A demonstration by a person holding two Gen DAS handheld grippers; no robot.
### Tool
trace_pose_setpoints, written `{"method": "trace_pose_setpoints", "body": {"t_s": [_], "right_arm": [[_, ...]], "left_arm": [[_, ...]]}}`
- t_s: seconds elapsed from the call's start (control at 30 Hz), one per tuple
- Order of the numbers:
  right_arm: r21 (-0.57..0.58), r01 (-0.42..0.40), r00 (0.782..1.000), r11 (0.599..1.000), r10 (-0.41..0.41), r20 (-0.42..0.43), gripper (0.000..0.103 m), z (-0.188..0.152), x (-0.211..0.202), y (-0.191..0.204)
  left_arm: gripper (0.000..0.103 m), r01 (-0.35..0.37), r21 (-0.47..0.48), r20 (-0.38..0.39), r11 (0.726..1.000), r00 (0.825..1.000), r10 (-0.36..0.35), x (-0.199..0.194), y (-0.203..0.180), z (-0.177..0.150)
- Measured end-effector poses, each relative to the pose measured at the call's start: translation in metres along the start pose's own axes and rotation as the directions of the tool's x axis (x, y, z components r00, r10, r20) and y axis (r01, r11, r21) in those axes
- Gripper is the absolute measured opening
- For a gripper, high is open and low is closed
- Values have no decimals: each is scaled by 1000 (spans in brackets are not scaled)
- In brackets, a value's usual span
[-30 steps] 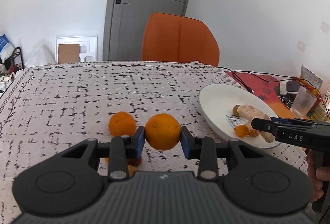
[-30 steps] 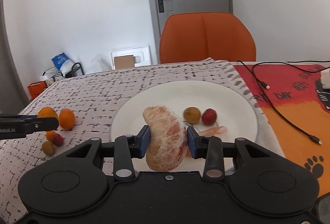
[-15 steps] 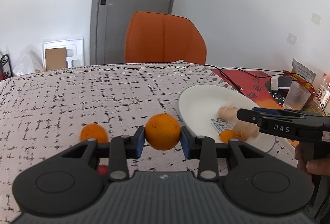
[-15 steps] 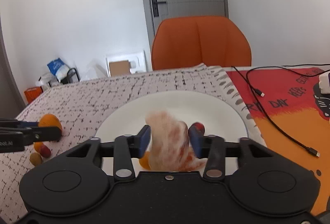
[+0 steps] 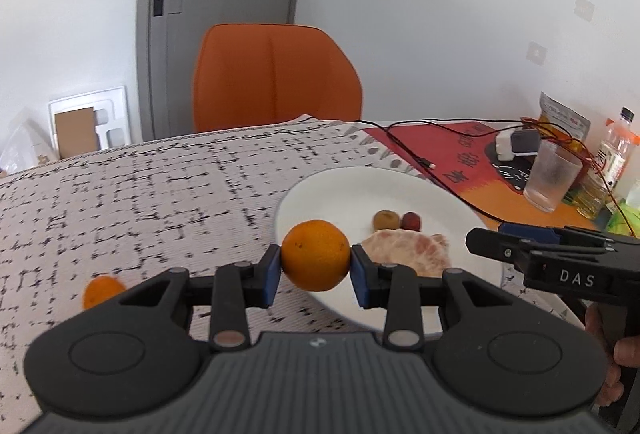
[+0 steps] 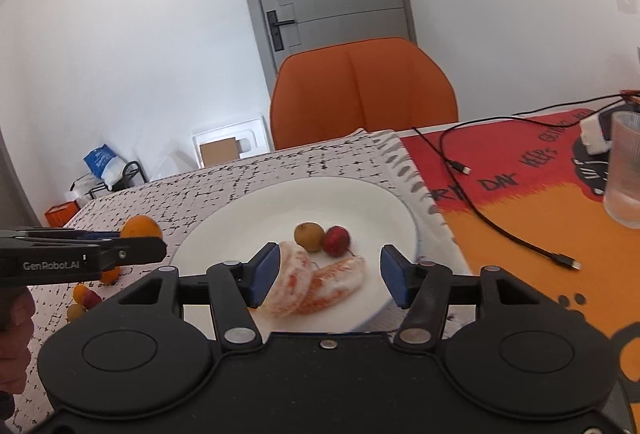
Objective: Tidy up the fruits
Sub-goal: 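Carry the orange and pomelo segment into the white bowl and open both tools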
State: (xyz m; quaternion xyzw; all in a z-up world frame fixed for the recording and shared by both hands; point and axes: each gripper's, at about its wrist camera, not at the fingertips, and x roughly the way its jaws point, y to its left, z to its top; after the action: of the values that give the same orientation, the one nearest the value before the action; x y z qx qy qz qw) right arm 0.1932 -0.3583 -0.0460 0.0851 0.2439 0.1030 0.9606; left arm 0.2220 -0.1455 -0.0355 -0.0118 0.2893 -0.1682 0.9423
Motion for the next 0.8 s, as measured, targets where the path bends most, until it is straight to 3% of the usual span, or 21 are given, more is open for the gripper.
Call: {"method": "trace_pose_setpoints", "body": {"t_s": [0.2,0.47,0.53,0.7,0.8], "right_arm": [[42,7,1000,999,-7,17,60,-4,-8,-5],[68,-12,999,998,9,36,63,-6,-15,-5],[72,-21,999,997,18,34,63,-7,-14,-3],[74,-37,999,997,34,40,70,-8,-13,4],[70,-47,998,996,45,37,73,-7,-12,10]], "left_arm": [[35,22,33,0,999,1000,-22,6,-14,8],[41,-23,21,11,1000,1000,23,-3,-13,12],[51,-45,14,6,999,999,45,-8,-9,11],[60,-92,1,15,996,996,92,-22,6,6],[73,-127,-14,28,992,991,127,-32,16,4]]}}
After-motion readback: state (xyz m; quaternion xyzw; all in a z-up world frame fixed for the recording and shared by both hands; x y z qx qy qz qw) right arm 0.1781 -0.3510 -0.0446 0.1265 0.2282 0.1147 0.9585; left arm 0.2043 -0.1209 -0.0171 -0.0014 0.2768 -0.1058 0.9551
